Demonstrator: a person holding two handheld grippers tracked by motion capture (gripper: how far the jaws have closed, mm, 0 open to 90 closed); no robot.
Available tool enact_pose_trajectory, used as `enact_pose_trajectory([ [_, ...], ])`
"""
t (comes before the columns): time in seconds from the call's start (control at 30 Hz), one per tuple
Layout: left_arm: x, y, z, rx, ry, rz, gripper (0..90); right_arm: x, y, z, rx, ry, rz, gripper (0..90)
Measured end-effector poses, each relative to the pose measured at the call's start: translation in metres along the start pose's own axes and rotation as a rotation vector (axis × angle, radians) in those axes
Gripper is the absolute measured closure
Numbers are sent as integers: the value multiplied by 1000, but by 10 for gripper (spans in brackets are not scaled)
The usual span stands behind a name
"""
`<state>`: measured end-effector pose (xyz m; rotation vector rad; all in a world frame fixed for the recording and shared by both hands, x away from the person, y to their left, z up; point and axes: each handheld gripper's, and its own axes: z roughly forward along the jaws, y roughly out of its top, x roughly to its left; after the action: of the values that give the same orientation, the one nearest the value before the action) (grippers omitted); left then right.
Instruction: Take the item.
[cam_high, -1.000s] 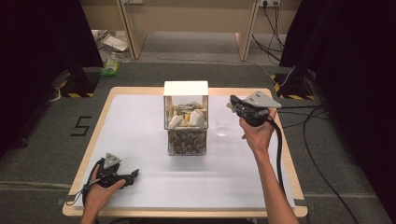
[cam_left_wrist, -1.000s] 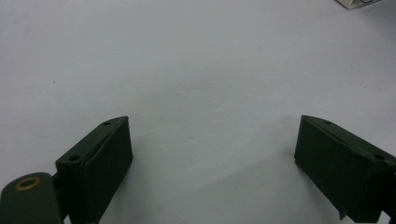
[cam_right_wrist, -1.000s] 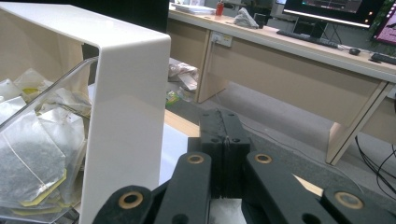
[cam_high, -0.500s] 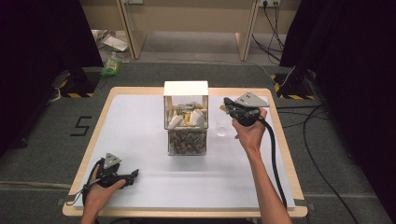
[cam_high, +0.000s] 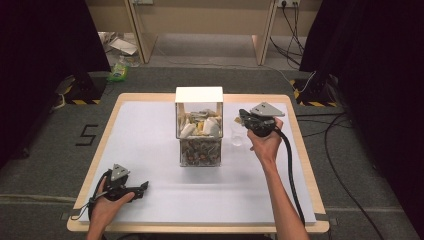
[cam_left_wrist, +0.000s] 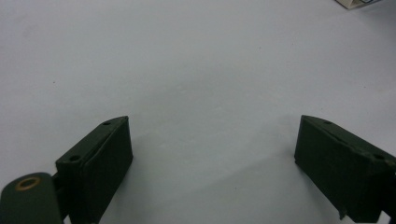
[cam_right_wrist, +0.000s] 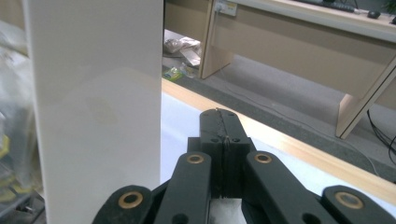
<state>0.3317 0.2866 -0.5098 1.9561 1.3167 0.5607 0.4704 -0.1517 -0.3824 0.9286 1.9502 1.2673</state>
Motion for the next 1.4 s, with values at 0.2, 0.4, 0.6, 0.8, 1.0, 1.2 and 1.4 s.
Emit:
enact_pose_trajectory([
  [0.2, 0, 0, 0, 0, 0, 0, 103, -1, -6, 4, 10, -3, 9, 900],
  [0.4, 0, 0, 0, 0, 0, 0, 103, -2, -11, 10, 15, -7, 18, 900],
  [0.6, 0, 0, 0, 0, 0, 0, 103, -2, -16, 17, 29, -8, 23, 900],
  [0.8, 0, 0, 0, 0, 0, 0, 103, -1, -20, 24, 51, -13, 15, 900],
  [1.0, 0, 0, 0, 0, 0, 0, 103, -1, -22, 28, 62, -15, 16, 900],
  [1.2, 0, 0, 0, 0, 0, 0, 103, -2, -24, 30, 78, -20, 15, 892],
  [1.4, 0, 0, 0, 0, 0, 0, 103, -4, -25, 31, 89, -32, 11, 873],
])
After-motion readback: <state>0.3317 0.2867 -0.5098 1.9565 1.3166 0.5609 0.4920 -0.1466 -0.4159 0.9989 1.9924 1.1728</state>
